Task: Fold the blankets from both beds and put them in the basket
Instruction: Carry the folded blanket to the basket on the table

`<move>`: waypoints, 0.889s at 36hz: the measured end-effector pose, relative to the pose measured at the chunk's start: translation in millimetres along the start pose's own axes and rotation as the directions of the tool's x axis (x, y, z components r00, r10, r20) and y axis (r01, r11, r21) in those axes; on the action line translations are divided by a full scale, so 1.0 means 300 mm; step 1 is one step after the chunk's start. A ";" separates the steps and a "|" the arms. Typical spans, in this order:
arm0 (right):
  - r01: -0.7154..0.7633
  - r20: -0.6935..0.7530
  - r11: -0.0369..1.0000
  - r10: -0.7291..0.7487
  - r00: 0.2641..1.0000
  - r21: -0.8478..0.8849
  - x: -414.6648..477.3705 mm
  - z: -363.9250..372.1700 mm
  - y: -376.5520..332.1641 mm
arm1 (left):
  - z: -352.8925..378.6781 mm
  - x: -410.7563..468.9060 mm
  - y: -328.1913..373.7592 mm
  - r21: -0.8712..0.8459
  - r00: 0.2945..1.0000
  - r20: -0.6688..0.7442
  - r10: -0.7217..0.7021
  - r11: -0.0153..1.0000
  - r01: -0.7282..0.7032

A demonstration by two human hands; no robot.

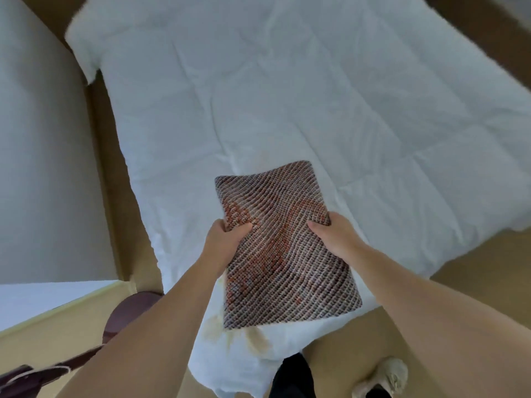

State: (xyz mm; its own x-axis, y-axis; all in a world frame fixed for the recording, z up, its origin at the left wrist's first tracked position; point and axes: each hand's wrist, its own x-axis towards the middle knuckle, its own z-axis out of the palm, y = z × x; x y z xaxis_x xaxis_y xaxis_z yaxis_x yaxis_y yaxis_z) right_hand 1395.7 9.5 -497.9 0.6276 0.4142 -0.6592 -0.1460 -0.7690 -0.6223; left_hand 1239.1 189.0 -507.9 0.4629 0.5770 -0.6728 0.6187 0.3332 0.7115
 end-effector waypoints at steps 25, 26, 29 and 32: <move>0.343 -0.869 0.884 0.126 0.479 0.318 -1.086 -1.407 0.462 | 1.423 -1.000 0.916 -0.040 0.481 0.648 0.591 0.657 -0.753; 0.330 -0.878 0.891 0.136 0.459 0.311 -1.120 -1.441 0.507 | 1.481 -1.037 0.912 -0.053 0.462 0.667 0.585 0.655 -0.754; 0.323 -0.894 0.894 0.159 0.420 0.310 -1.215 -1.539 0.643 | 1.653 -1.147 0.887 -0.088 0.407 0.711 0.574 0.646 -0.758; 0.310 -0.903 0.899 0.177 0.391 0.310 -1.290 -1.626 0.765 | 1.809 -1.245 0.857 -0.107 0.375 0.737 0.562 0.646 -0.756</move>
State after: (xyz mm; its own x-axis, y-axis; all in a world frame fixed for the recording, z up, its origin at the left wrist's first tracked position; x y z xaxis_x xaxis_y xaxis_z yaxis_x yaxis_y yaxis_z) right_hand 1492.3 -564.8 -179.7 0.9103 -0.4137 0.0139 -0.1734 -0.4116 -0.8947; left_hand 1569.8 -345.5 -183.9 0.9893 -0.1457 -0.0023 -0.0186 -0.1415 0.9898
